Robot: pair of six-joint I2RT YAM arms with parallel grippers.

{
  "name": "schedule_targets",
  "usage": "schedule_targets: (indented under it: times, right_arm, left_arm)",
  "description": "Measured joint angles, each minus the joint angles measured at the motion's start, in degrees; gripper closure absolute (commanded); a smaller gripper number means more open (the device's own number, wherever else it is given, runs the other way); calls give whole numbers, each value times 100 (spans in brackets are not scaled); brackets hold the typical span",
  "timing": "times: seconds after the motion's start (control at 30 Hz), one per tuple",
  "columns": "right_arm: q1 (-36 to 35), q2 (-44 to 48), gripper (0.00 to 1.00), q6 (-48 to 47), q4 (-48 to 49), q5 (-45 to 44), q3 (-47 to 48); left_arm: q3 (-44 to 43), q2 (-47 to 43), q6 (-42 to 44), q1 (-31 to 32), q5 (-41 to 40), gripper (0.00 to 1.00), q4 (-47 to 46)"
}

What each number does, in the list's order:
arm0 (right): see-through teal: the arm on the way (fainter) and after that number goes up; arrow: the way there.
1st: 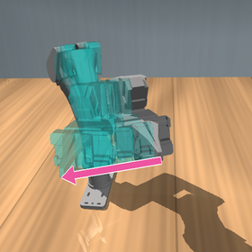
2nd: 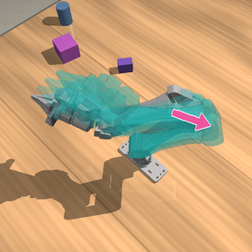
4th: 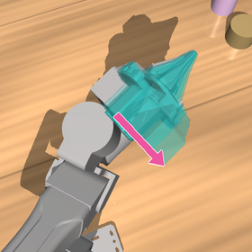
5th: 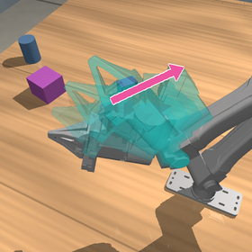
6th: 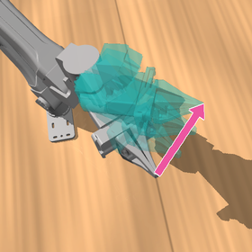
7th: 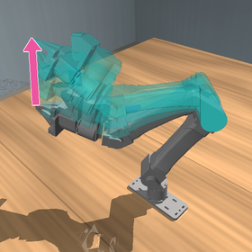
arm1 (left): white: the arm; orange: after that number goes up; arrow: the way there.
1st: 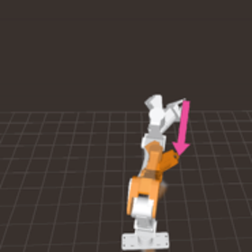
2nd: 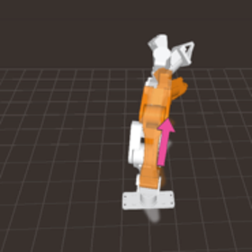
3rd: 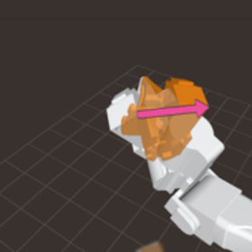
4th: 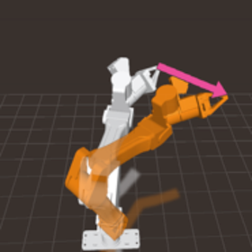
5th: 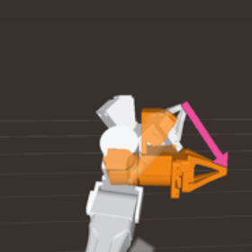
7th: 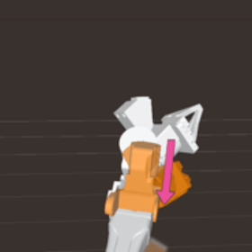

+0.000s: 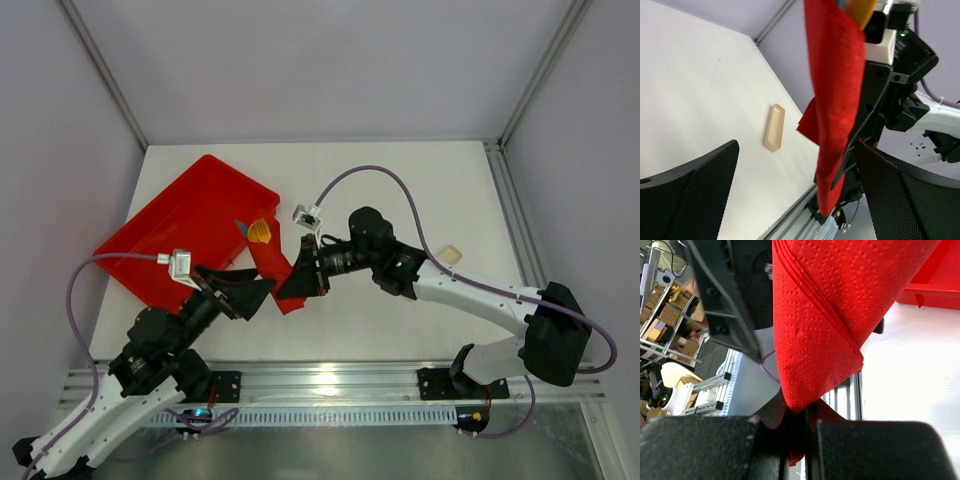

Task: Place the utensils on the paper napkin and roll it up
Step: Roll the napkin.

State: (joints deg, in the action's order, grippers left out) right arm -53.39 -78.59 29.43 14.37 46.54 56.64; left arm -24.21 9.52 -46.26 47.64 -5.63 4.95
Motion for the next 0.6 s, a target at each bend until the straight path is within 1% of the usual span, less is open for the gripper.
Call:
schedule_targets:
  times: [0.13,0.23,0.6]
  right_arm:
    - [26,186,96,-35,-31,9,0]
    - [37,275,96,-48,-94,17,0]
    - [59,507,96,-63,-155,212,-105]
  left_arm:
    - [0,94,-63,0,-57,1,107]
    - [0,236,-177,0,17,1,-50]
    - [15,970,-356,0,629,1,-1174]
